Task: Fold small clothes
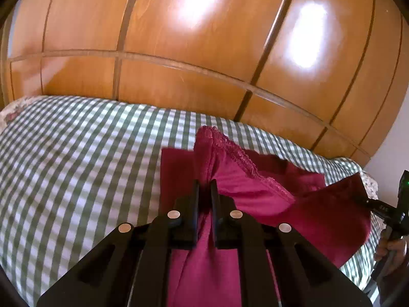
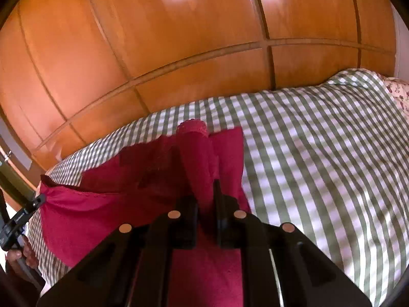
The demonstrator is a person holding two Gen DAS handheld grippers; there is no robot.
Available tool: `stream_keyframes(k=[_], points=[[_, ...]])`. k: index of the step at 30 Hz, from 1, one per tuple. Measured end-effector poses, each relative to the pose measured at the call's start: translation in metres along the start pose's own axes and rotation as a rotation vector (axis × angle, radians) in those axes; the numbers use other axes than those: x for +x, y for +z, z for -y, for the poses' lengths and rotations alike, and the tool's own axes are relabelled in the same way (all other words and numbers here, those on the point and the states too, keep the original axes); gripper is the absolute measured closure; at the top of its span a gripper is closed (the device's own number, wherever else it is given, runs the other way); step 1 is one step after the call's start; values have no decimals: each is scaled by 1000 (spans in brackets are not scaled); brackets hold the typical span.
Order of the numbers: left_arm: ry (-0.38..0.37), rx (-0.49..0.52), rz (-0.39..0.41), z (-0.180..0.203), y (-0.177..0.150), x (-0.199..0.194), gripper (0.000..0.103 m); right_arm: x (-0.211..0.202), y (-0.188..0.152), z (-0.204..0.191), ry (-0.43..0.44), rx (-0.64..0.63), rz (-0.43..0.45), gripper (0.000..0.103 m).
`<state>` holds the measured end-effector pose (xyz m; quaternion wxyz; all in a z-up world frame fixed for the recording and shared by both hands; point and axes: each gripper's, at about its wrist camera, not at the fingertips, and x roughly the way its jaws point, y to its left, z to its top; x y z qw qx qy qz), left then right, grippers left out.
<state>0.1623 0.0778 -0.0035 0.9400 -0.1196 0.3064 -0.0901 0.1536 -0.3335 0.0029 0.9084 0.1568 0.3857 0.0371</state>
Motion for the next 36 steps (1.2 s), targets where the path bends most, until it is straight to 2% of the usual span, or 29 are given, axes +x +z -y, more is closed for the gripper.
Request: stream_keyframes(k=[9,13,19,21,22,23,24,25,26,29,34,36], points=[[81,6,17,-5,40,51,96,52,47,11,-22,60,15,94],[135,-1,-19,-9,54,90,96,84,63,15,-65,69,-9,94],[258,-33,-123,-26,53,143,100,127,58,29,-109,103,-90,97],[254,-49,-146,-34,47,140,97,121,52,33,-83,120,-85,92],[232,-61,-150,-38,43,134,87,115,50,34,-70,123,-82,78],[220,-73,-153,-41,39,128,77,108,47,36,-57,125,-76,55],[219,-89,-155,-45,35,120,51,98,43,35,-51,128,-65,48],[200,-114,-140,-49,27,107,36,88,39,35,-37,133,-55,44],[161,-135,-117,-52,19,92,34,79,32,39,-12,142,-54,40],[95,-158,-143,-57,-6,68,34,55,11,47,48,171,-57,26],[3,-202,-195,-58,-54,43,34,36,-42,59,100,204,-131,24],[14,-219,-217,-58,-72,42,36,37,-57,60,102,224,-148,24]])
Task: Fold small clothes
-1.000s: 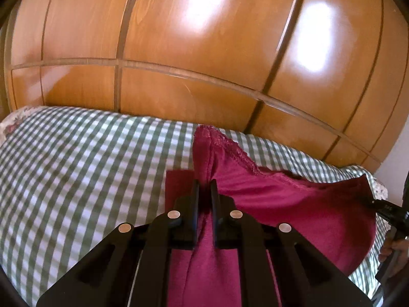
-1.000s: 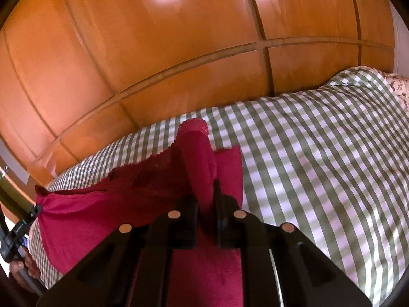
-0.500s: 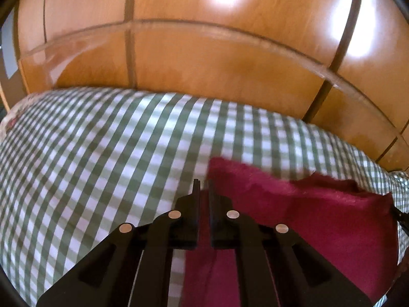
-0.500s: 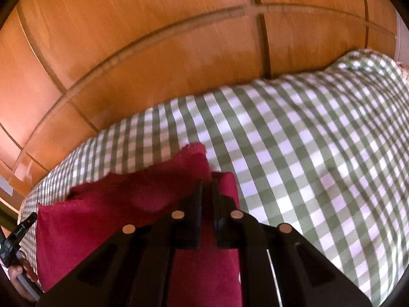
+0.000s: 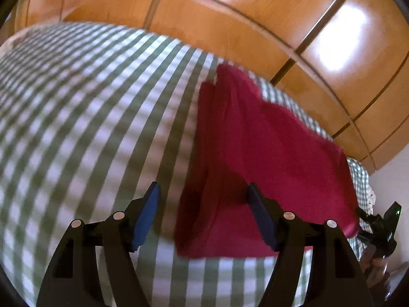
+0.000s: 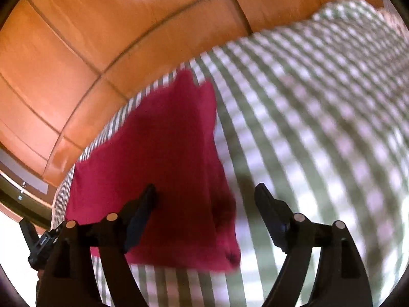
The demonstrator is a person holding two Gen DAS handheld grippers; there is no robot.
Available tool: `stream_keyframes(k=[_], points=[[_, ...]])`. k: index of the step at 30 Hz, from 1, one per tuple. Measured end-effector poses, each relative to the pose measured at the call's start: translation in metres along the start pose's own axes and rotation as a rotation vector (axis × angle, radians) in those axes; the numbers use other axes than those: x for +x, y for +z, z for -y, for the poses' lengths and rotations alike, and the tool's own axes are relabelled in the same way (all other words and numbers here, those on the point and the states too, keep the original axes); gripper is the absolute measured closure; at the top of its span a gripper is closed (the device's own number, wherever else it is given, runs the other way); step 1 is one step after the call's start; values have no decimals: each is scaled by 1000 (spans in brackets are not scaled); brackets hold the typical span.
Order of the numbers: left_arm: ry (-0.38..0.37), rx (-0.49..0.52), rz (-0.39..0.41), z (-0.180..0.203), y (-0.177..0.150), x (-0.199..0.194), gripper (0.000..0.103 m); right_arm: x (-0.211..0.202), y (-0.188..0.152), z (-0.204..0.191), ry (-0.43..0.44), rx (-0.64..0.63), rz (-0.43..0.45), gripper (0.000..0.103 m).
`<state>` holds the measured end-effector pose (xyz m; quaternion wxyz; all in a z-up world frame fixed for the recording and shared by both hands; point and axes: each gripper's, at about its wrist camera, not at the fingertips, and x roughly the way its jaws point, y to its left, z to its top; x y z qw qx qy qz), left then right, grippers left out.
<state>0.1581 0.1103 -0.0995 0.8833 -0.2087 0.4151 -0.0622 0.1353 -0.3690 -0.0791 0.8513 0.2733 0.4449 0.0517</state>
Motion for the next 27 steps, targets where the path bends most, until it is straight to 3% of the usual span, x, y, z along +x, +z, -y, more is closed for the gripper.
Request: stream_keyframes(k=[1,3,4,5,7,14,27], points=[[-5,0,-14,0,-5,2,48,-1,-5,1,-1,4,11,24],[-11,19,-28,6,-12,5,61,-2,-8,-3,-27,-5,20,34],[-11,21,-28,10,-12,4,71,0,-8,-5,-19,0,3,61],[-20,20,-33,12,-11,3,77,2,-9,-7,0,6,-17,80],[-24,13,-34,15,-6,0,86,-5,-12,-18,-30,-26,-7,88],[-35,26,-36,14,-21,-31,89,-41,-34,-22,6,-47,-17,91],[-52,68,-124,-8,-133,-123,89,-129,-144,14,26,-34,-137,94]])
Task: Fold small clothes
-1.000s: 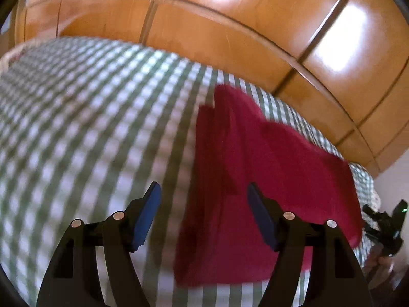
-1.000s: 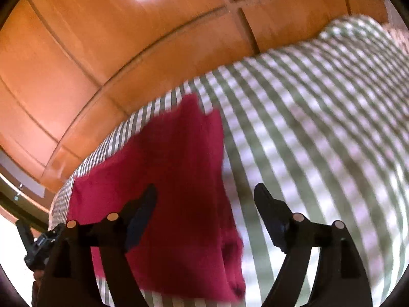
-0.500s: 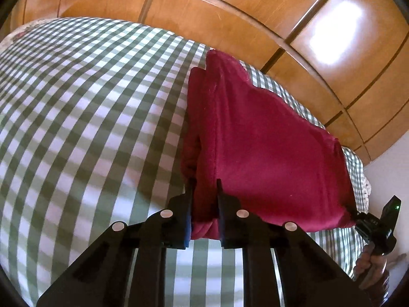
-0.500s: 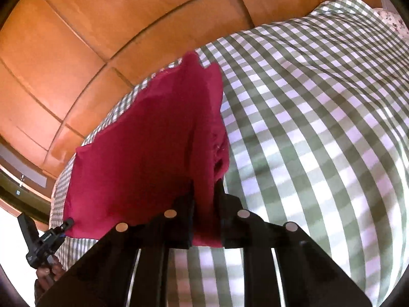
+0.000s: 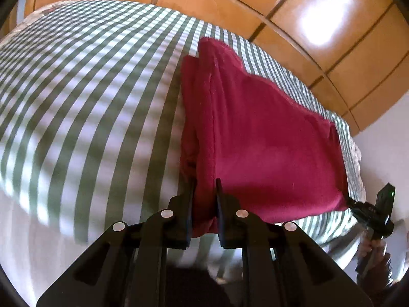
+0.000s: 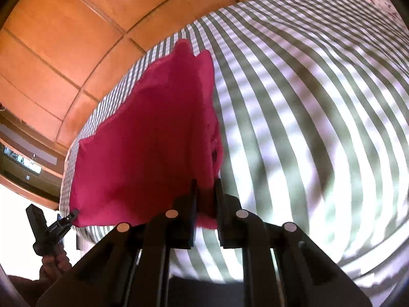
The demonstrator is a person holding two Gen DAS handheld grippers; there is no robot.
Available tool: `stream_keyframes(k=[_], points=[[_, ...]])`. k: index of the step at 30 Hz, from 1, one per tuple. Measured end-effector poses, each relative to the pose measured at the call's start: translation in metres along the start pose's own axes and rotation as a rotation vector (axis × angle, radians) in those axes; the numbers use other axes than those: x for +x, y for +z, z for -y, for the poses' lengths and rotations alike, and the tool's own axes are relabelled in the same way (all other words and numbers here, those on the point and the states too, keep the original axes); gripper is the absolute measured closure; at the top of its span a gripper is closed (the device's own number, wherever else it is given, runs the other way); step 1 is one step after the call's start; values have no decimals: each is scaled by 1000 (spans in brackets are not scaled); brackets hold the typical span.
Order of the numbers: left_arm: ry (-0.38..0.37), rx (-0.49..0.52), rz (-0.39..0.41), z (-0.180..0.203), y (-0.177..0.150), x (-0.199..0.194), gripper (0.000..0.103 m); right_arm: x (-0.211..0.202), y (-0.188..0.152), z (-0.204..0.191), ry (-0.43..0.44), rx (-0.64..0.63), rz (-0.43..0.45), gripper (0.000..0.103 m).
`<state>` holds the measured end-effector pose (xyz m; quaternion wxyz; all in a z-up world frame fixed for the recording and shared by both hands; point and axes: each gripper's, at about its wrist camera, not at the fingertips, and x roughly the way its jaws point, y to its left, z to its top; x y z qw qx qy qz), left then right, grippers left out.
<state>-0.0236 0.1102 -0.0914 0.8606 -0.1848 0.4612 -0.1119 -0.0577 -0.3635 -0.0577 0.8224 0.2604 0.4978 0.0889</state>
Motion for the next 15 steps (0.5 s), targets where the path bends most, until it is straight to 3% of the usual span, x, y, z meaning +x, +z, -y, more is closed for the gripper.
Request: stream_keyframes(k=[3,6,7,8,10,13,15], points=[[24,46,-5,5,-9,-9,87,-8,-9,0,-1,-1,4,93],[58,77,22,10,-4,-17,73,-15,-6,-4,10,0,31,90],[60,81,43,11,0,-19,72,-17,-3,-7,7,-1,44,83],[58,86,55,12,5,-20,72,-18,-2,-10,1,-6,56,61],[65,85,75,12,15,-18,72,-18,2,-19,-12,-34,83,50],[66,57,73,10,31,-7,72,-4,9,-29,-42,-56,64,50],[103,55,64,14,41,4,74,6,9,-35,-102,-95,50,56]])
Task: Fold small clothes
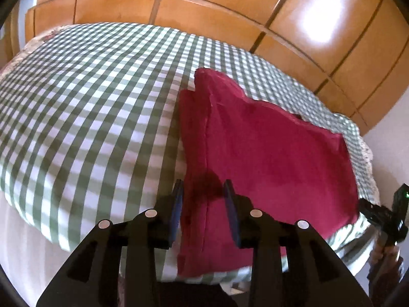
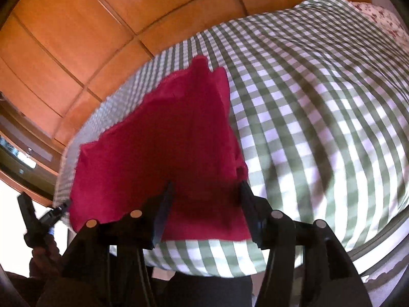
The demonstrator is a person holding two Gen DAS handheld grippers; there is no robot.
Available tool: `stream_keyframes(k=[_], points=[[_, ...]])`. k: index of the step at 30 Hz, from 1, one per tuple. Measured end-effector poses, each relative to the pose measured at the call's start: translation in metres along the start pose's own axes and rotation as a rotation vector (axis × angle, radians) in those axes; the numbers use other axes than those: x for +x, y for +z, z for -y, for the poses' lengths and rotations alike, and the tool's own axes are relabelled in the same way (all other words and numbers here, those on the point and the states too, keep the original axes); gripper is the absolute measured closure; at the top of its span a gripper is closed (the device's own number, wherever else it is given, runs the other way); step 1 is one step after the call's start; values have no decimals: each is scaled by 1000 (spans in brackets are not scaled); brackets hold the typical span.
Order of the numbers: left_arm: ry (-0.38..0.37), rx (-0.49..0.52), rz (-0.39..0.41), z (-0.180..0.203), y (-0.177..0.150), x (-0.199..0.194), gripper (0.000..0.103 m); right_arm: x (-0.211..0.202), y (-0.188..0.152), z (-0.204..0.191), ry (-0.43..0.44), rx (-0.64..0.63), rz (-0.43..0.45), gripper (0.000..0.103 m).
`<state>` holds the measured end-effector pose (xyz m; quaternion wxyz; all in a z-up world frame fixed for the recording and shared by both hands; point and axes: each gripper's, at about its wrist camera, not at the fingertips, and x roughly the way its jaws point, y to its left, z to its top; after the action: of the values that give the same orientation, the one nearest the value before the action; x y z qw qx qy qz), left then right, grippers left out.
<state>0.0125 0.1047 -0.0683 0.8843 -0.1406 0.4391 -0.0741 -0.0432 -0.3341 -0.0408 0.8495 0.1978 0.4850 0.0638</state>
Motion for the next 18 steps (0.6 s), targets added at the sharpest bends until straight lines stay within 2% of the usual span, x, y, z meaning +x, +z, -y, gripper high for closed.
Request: stream_keyframes(k=[1,2,4,6,8,9,10,11,12,18], points=[[21,9,2,3,2,3,80,4,-2,-4,-48,-29,-5,78],[44,22,11,7,5,4,82,7,-3,-4,-76,-42,-10,94],[104,58,44,16,8,3,83,9,-1,2,-109,-34,13,94],[189,109,78,26,9,4,83,13,1,11,-93,9,-2,94],[211,123,76,29,10,7,82,16,0,9,-104,-8,-3,89],[213,119,73,27,11,8,78,16,0,7,-113,-21,-4,88],[222,117,73,26,12,8,67,17,-1,6,-119,-26,-2,85],[231,116,76,24,12,8,62,18,-1,5,-115,-21,-4,74],[237,110,85,22,13,7,57,20,-1,6,-110,-15,-7,69],[268,132,102,20,23,5,57,27,-4,-1,-132,-20,-9,55]])
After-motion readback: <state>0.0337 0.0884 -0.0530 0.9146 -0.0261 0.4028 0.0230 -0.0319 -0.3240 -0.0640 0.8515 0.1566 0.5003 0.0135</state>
